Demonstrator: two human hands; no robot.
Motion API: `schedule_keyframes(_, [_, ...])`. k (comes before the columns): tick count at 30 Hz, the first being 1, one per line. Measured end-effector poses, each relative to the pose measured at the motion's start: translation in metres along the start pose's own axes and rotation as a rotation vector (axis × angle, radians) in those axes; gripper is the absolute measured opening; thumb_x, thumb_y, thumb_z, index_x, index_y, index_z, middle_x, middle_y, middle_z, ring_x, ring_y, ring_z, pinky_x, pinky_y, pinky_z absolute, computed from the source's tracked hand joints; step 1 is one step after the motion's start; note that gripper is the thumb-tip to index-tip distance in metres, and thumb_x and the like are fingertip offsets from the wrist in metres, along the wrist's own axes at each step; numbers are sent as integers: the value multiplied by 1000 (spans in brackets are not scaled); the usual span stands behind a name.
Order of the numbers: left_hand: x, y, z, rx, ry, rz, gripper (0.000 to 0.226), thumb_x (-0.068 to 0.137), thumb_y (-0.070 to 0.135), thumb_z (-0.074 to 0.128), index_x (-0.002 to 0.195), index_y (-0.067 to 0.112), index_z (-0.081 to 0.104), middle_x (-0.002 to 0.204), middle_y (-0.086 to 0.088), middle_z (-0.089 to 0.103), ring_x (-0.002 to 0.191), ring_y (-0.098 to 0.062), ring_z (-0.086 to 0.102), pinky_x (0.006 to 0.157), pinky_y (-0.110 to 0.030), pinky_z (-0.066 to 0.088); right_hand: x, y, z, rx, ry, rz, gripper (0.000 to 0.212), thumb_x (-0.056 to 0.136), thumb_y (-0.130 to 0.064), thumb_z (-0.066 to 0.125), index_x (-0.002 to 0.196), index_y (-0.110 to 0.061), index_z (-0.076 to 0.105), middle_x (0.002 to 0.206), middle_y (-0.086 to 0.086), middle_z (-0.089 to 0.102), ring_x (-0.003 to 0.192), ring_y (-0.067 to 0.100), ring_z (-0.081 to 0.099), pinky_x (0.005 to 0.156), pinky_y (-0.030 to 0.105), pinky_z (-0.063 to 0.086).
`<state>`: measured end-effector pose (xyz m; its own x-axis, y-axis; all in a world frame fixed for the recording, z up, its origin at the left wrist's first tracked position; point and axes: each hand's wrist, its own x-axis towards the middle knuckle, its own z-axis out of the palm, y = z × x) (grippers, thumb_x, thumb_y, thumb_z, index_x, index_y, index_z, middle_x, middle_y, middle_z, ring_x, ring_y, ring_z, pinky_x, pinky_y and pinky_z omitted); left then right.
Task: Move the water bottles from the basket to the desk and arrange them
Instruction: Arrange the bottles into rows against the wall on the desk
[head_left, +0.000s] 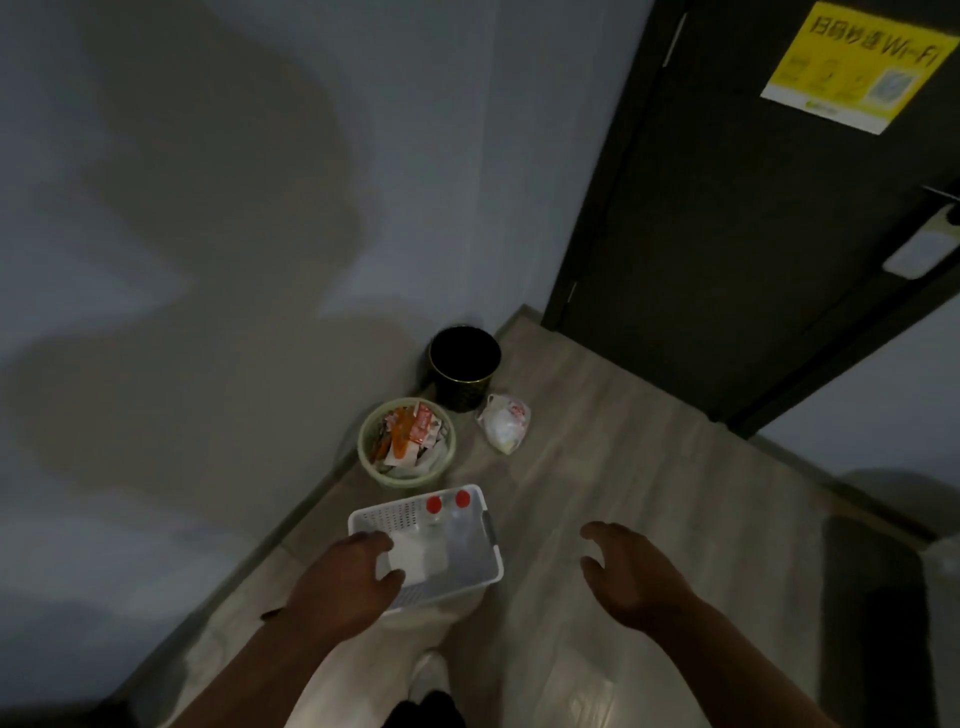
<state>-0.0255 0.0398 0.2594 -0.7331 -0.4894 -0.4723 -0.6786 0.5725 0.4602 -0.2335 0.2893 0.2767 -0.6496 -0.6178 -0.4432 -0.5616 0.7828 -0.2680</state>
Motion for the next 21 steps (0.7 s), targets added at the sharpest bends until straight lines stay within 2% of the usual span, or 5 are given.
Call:
schedule_keyframes(9, [44, 24, -5, -82, 35, -132, 46, 92, 41, 56, 133, 21, 51, 133, 0, 56, 115, -14, 56, 94, -25, 46, 92, 15, -11, -69, -173, -108, 49, 98, -37, 44, 144, -23, 39, 145, -3, 45, 133, 16, 42, 111, 29, 33])
schedule_keyframes(14, [39, 38, 14, -139, 91, -283, 45, 92, 45, 54, 131, 25, 52, 134, 3, 55, 115, -11, 55, 90, -21, 44, 145, 22, -20, -172, -268, -234, 52, 96, -37, 43, 145, -21, 38, 147, 1, 44, 134, 18, 41, 111, 28, 31])
schedule_keyframes(21, [65, 42, 53, -252, 143, -475, 45, 90, 44, 57, 130, 24, 53, 133, 1, 57, 120, -16, 55, 92, -25, 43, 216, 22, -12, -236, -347, -386, 57, 98, -36, 45, 149, -16, 33, 152, 5, 39, 139, 21, 37, 113, 29, 30])
